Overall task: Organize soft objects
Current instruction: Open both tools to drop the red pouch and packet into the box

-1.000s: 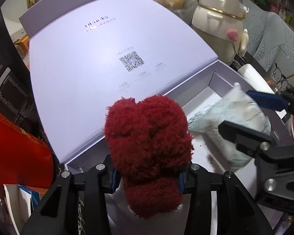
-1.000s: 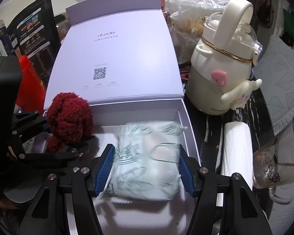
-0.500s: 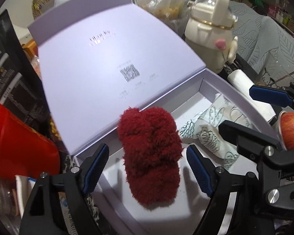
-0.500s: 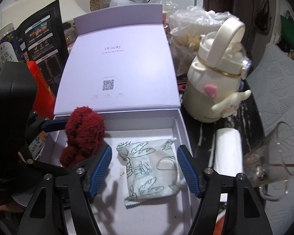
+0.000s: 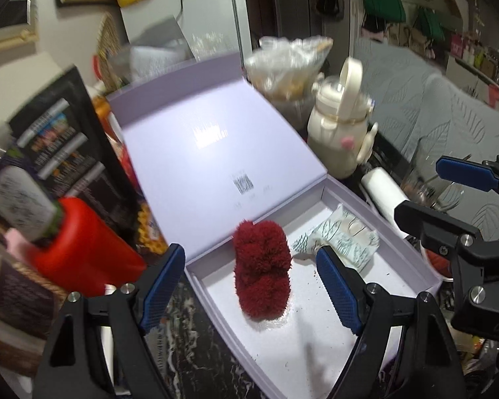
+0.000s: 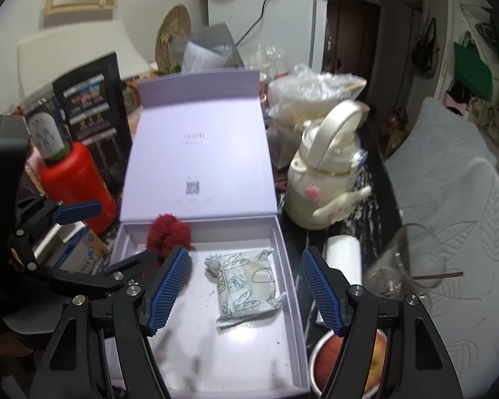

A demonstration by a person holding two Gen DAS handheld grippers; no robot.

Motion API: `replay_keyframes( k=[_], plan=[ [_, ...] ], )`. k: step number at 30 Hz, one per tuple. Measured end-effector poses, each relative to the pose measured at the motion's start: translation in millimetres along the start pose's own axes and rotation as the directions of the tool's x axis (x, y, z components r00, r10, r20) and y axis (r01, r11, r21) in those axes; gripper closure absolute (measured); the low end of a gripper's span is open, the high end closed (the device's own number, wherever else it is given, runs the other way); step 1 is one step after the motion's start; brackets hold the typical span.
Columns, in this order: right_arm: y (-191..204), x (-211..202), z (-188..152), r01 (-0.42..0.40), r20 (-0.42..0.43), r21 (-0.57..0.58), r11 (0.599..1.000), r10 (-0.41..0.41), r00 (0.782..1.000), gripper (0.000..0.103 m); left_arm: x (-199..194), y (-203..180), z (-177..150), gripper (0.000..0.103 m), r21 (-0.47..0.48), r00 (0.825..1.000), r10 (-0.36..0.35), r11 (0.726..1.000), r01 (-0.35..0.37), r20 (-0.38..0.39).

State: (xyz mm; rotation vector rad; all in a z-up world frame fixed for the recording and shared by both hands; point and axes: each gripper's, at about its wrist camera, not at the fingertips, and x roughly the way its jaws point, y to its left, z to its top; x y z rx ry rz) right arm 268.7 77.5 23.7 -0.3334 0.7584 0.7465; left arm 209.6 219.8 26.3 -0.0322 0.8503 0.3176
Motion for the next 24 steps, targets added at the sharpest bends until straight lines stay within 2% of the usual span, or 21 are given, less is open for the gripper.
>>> replay_keyframes(
  k=[7, 16, 19, 24],
  plan=[
    [10, -62, 4, 0.038, 0.105, -0.014, 0.999, -0.036, 0.994, 0.029, -61, -4, 4, 0.022, 0.002, 0.994, 0.005, 1.0, -0.005, 0.111],
    [18, -138, -4, 0.062, 0.191, -0.01, 0.998, -0.059, 0.98, 0.025, -136, -15, -12, 0.021, 0.019, 0.974, -0.006, 1.0, 0.001, 0.229],
    [17, -161, -11, 0.07, 0.206, 0.004, 0.998, -0.069, 0.976, 0.024, -158, -19, -20, 0.013, 0.02, 0.965, -0.007, 1.0, 0.002, 0.262],
    [17, -197, -27, 0.082, 0.223, 0.031, 0.996, -0.087, 0.971, 0.02, -193, -27, -37, 0.01, 0.028, 0.948, -0.036, 0.999, 0.028, 0.315]
  ],
)
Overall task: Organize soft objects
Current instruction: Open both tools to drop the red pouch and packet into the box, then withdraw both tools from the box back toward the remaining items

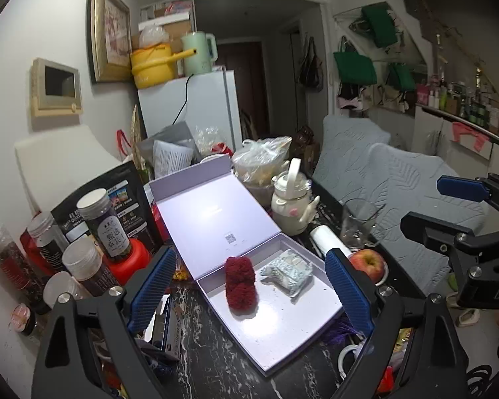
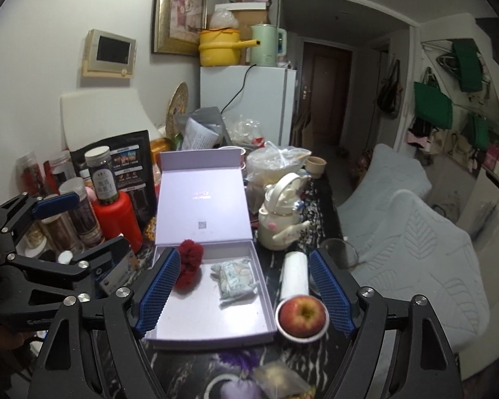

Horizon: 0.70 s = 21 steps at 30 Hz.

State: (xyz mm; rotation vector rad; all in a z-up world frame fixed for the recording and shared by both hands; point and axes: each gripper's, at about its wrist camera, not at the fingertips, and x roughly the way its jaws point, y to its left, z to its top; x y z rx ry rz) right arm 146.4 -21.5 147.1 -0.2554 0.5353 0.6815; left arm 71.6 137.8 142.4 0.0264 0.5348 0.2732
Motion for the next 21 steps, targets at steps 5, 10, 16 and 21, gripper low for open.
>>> replay_keyframes(
  k=[5, 10, 16, 21],
  plan=[
    [-4, -31, -13, 0.024, 0.008, 0.007, 1.0, -0.024, 1.0, 0.014, -31, -11, -9, 0.002, 0.01, 0.999, -0.016, 1.0, 0.016, 0.034],
    [-11, -59, -33, 0.05, 0.02, 0.019, 0.999, -0.05, 0.999, 0.01, -49, -24, -24, 0.002, 0.029, 0.994, -0.1, 0.995, 0.099, 0.036],
    [-13, -79, -61, 0.091, 0.004, 0.018, 0.996, -0.091, 0.996, 0.01, -60, -43, -45, 0.002, 0.053, 0.989, -0.142, 0.989, 0.141, 0.028],
    [-11, -96, -87, 0.13, 0.005, 0.007, 0.991, -0.13, 0.991, 0.01, -68, -57, -64, 0.002, 0.07, 0.984, -0.179, 0.982, 0.176, 0.027]
  ],
)
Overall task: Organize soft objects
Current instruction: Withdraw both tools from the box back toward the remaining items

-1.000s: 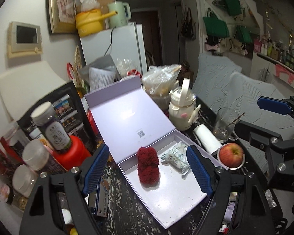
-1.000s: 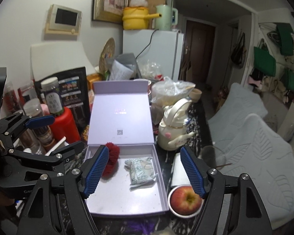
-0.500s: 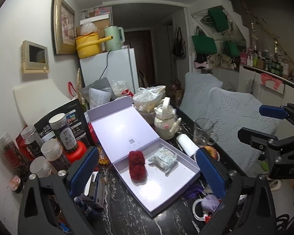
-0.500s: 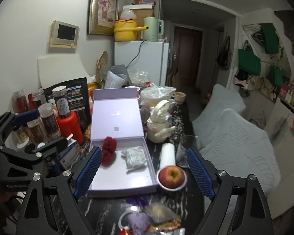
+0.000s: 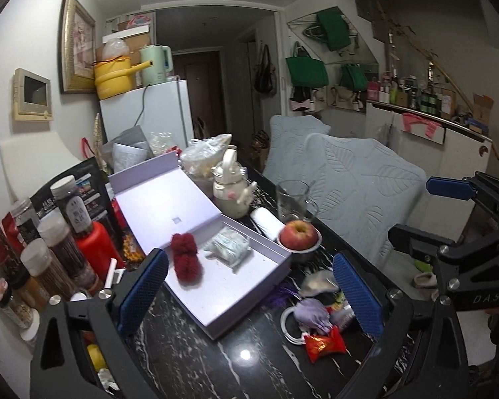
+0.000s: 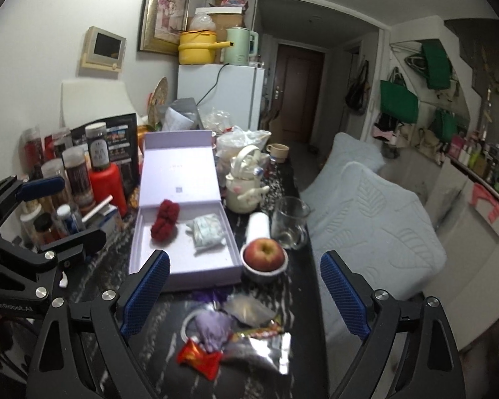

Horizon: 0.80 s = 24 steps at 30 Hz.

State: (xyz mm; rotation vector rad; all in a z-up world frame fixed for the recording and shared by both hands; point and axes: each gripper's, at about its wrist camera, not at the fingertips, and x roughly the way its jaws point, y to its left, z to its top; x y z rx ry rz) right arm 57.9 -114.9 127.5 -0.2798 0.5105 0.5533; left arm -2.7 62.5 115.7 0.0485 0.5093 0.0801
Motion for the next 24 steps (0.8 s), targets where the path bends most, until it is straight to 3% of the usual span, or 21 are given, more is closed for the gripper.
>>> replay_keyframes(
  k=[14, 24],
  plan=[
    [5, -33, -71, 0.079, -0.012, -0.01, 0.997, -0.079, 0.997, 0.009, 4, -36, -55, 0.002, -0.006, 0.99, -0.107, 0.994, 0.107, -0.095],
    [-2, -32, -118, 0.083, -0.051, 0.044, 0.996, -0.081, 0.995, 0.009, 28, -55, -92, 0.002, -0.001, 0.969, -0.164, 0.986, 0.166, -0.185]
  ],
)
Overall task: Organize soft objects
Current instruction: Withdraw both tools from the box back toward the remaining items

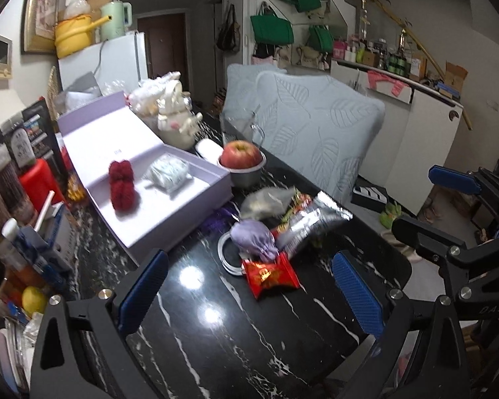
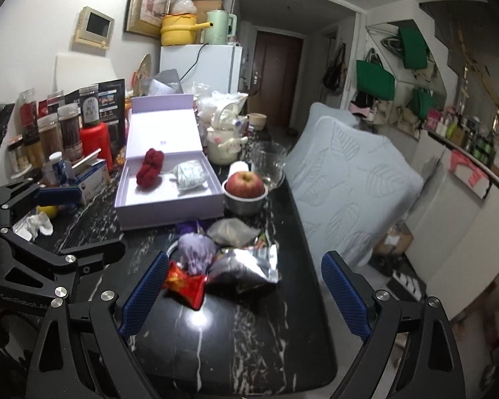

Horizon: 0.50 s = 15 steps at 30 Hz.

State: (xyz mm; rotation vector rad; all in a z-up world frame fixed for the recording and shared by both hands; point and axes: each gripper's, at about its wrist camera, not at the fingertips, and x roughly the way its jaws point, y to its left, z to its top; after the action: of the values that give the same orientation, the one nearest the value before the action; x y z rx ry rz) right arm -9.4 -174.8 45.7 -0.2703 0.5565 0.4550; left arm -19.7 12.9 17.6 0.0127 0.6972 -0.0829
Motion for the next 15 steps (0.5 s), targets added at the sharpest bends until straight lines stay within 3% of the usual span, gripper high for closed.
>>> replay_keyframes(
  k=[15],
  plan=[
    [-18, 40, -52, -0.018, -0.102, 0.09, 0.996, 0.027, 0.994, 0.009, 67, -3, -31, 0.002, -0.044, 0.986, -0.077, 0.997, 0.071, -0.148]
  ],
)
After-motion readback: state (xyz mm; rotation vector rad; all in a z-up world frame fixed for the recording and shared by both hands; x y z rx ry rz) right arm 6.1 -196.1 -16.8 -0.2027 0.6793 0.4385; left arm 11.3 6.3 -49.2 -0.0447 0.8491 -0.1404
